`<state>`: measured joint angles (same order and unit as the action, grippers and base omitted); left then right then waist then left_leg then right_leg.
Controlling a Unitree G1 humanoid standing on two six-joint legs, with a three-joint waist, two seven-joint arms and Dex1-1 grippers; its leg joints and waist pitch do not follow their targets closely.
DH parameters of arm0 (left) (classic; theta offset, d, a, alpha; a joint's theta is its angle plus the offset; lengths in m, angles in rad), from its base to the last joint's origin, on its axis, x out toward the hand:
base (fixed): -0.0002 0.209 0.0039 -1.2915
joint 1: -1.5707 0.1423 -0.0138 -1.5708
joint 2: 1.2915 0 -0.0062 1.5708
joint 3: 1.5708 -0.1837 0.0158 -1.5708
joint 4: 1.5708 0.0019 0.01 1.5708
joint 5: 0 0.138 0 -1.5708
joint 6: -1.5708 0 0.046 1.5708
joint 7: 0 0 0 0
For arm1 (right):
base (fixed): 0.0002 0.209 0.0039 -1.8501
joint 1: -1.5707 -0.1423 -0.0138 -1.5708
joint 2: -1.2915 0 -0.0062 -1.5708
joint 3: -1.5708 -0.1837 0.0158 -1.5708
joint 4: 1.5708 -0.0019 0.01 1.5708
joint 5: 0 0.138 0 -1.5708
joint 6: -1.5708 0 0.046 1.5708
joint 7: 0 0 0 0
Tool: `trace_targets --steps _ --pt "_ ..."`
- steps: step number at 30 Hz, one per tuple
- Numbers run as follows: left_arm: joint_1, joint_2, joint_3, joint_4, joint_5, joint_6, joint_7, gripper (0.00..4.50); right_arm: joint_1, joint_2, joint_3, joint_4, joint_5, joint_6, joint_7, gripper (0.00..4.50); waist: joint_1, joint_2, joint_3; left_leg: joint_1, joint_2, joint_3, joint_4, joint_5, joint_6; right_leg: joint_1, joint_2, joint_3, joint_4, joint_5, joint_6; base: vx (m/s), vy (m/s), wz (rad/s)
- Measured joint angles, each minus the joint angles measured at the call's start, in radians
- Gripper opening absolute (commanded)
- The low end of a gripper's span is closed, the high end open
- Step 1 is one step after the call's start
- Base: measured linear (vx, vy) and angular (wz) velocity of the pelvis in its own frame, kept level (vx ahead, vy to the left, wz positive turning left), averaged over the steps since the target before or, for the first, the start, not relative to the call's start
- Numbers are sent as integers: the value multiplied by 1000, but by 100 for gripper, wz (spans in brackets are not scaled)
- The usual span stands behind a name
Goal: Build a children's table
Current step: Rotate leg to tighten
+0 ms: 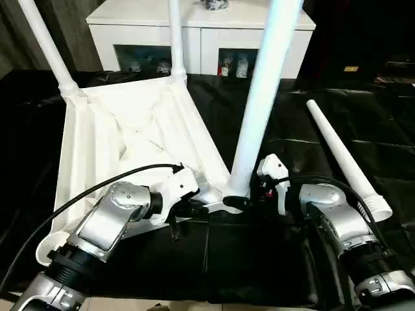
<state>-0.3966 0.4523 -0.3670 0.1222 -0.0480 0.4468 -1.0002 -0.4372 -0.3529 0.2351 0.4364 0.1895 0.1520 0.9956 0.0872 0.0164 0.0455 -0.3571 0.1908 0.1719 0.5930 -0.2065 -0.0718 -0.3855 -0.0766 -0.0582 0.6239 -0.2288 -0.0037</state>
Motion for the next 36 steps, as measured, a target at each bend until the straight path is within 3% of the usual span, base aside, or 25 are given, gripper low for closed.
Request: trace_targets --steps 2,4,5,9,14,17,19,20,22,24,28,30,36 --pt "0 -1 7 1 1 9 4 0 0 22 -5 14 -6 -9 -35 271 -2 0 0 1 0 0 1 0 0 0 0 0 2 0 0 0 0 0" --pt "-2 -15 20 18 6 21 36 0 -12 77 -20 57 -15 -25 -125 270 -19 -2 0 1 0 0 1 1 -2 0 0 1 5 0 0 0 0 0" --pt "-14 -36 28 39 15 30 71 0 -28 113 -30 86 -28 -27 -198 270 -31 -2 0 1 0 0 1 0 -7 1 0 1 6 1 -1 0 0 0" --pt "-67 -147 42 124 57 51 224 0 -73 209 -87 161 -45 -1 -450 269 -40 -2 0 6 0 0 0 1 -9 3 0 2 7 3 -3 0 0 0" --pt "-156 -312 56 264 101 85 446 0 -162 327 -156 269 -84 29 -829 269 -34 5 -4 7 -1 0 0 2 -10 3 0 4 5 4 -3 0 0 0" --pt "-184 -366 57 323 114 66 519 0 -196 364 -174 326 -104 8 -940 269 -23 9 -7 7 -1 0 0 2 -10 4 0 4 3 4 -3 0 0 0" --pt "-193 -374 56 339 121 59 525 0 -204 372 -183 347 -106 -18 -928 269 -21 10 -7 6 -1 0 0 1 -10 4 0 3 2 4 -3 0 0 0" --pt "-193 -373 55 338 122 58 524 0 -202 370 -188 352 -106 -30 -916 304 -21 10 -7 6 -2 0 0 1 -9 4 0 3 1 4 -3 0 0 0" --pt "-193 -372 55 337 125 56 523 0 -200 370 -195 352 -105 -36 -901 304 -21 10 -7 6 -2 0 0 1 -9 4 0 3 1 4 -3 0 0 0" --pt "-188 -361 52 331 130 47 518 0 -191 364 -198 345 -101 -45 -883 345 -20 10 -7 6 -2 0 -1 1 -9 3 0 3 1 4 -3 0 0 0" --pt "-159 -325 43 297 134 10 497 0 -166 334 -191 307 -79 -45 -788 361 -24 12 -7 2 -1 0 -4 2 -9 2 0 2 1 4 -3 0 0 0" --pt "-126 -278 37 247 132 -2 457 0 -141 286 -176 256 -59 -19 -674 387 -27 13 -6 2 -1 0 -6 2 -10 2 0 1 1 3 -2 0 0 0" --pt "-47 -157 38 132 97 -28 314 0 -41 94 -74 47 -24 5 -286 387 -28 13 -5 0 1 0 -6 2 -10 1 1 -1 -1 3 -1 0 0 0"
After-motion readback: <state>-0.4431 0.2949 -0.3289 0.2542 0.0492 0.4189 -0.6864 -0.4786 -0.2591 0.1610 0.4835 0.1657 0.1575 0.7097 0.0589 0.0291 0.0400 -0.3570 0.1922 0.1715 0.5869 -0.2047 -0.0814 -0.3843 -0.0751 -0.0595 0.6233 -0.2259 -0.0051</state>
